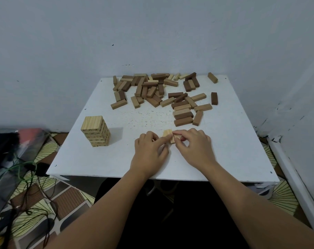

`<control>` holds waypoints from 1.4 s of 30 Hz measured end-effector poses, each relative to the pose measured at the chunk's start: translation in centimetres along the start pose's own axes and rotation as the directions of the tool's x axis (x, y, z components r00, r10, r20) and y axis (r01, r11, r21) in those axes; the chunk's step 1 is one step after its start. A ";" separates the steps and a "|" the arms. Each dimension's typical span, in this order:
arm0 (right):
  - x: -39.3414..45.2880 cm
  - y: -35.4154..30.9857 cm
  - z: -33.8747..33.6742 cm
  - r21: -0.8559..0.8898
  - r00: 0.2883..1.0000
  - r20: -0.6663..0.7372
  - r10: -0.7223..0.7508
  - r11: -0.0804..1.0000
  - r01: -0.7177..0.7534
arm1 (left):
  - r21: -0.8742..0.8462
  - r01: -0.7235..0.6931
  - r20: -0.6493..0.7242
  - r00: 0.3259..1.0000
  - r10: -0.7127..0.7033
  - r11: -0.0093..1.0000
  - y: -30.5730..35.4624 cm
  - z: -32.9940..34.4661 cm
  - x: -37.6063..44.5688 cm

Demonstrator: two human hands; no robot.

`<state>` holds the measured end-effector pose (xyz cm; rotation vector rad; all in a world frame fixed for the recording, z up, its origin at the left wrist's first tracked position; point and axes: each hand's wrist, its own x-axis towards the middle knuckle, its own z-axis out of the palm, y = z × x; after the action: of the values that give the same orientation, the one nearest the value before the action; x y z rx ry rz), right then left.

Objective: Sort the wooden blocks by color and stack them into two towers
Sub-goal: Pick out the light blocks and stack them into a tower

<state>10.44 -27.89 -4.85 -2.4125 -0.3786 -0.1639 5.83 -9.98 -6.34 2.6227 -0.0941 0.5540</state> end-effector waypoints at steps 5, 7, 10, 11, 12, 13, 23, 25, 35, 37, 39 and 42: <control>0.0 0.1 0.2 0.035 0.999 -0.036 0.015 0.999 -0.014 | -0.031 0.035 0.017 0.999 -0.034 0.999 -0.2 -0.3 0.0; 0.2 0.2 0.3 0.038 0.998 -0.057 0.030 0.999 -0.027 | -0.006 0.019 0.072 0.997 -0.019 1.000 -0.2 -0.4 0.0; 0.3 0.5 0.3 0.037 0.992 -0.108 0.063 0.998 -0.059 | 0.033 -0.002 0.150 0.989 -0.003 0.999 0.2 -0.5 0.1; 0.3 0.6 0.4 0.031 0.992 -0.110 0.065 0.998 -0.062 | 0.035 -0.005 0.166 0.986 -0.001 0.999 0.2 -0.6 0.2; 0.3 0.6 0.4 0.022 0.992 -0.105 0.062 0.998 -0.060 | 0.028 -0.002 0.177 0.984 -0.003 1.000 0.3 -0.7 0.2; 0.2 0.6 0.4 0.016 0.993 -0.099 0.058 0.998 -0.056 | 0.009 0.006 0.174 0.985 -0.008 1.000 0.3 -0.8 0.1; 0.0 0.2 0.3 0.062 0.996 -0.073 0.047 0.997 -0.043 | -0.068 0.115 0.106 0.989 -0.107 0.991 0.6 -1.2 0.1; 0.1 0.3 0.3 0.099 0.997 -0.059 0.043 0.994 -0.037 | -0.062 0.112 0.110 0.988 -0.105 0.992 0.6 -1.2 0.0; 0.1 0.1 0.1 -0.105 0.988 -0.055 0.145 0.983 -0.150 | 0.059 0.217 0.093 0.971 -0.222 0.974 0.5 -0.8 0.3; 0.1 0.1 0.2 -0.127 0.991 -0.029 0.130 0.983 -0.133 | 0.080 0.229 0.096 0.967 -0.236 0.970 0.5 -0.7 0.4; 0.1 0.3 0.2 -0.100 0.993 -0.033 0.109 0.989 -0.112 | 0.065 0.230 0.077 0.969 -0.234 0.971 0.4 -0.5 0.4; 0.1 0.4 0.3 -0.058 0.994 -0.048 0.102 0.993 -0.105 | 0.022 0.224 0.055 0.973 -0.225 0.974 0.4 -0.5 0.3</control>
<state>10.67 -28.01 -5.30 -2.4766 -0.2304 -0.1852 5.85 -10.10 -5.69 2.6184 0.1881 0.4022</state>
